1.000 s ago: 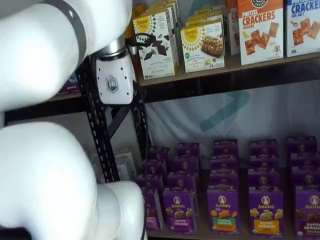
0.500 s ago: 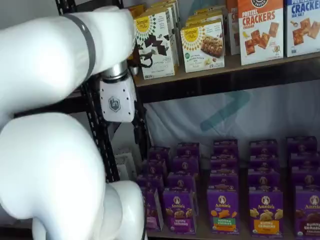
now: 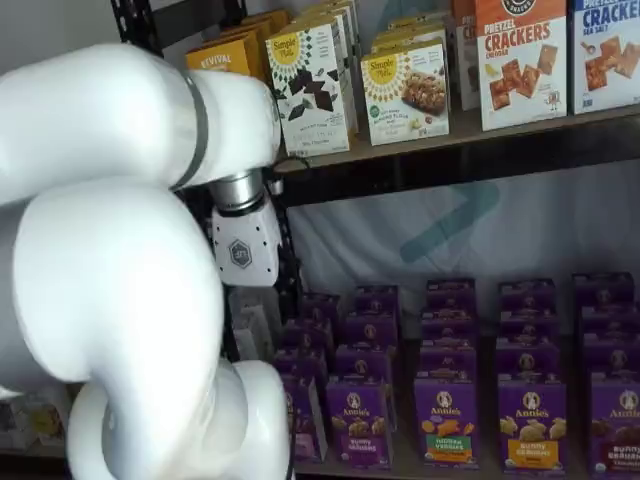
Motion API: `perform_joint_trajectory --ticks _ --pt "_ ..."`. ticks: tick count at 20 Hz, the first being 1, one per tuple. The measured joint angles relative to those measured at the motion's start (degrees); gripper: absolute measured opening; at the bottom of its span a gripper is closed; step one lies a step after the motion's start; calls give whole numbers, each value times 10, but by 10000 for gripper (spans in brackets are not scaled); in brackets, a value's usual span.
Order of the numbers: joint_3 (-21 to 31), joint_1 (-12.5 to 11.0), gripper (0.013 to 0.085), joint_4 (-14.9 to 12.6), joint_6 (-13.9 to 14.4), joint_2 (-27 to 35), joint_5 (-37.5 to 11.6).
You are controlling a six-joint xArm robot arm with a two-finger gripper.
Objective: Pick up the purple box with a pink patch in the middle, on the bottom shelf, the first box from the left
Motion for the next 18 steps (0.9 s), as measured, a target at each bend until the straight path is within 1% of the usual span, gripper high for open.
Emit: perform_joint_trajectory --ticks 6,8,12,18 --pt "36 15 850 -26 22 47 -80" --pt "49 16 850 -26 23 74 -117" --pt "62 20 850 -29 26 121 -170" --pt "72 20 850 -14 14 195 -238"
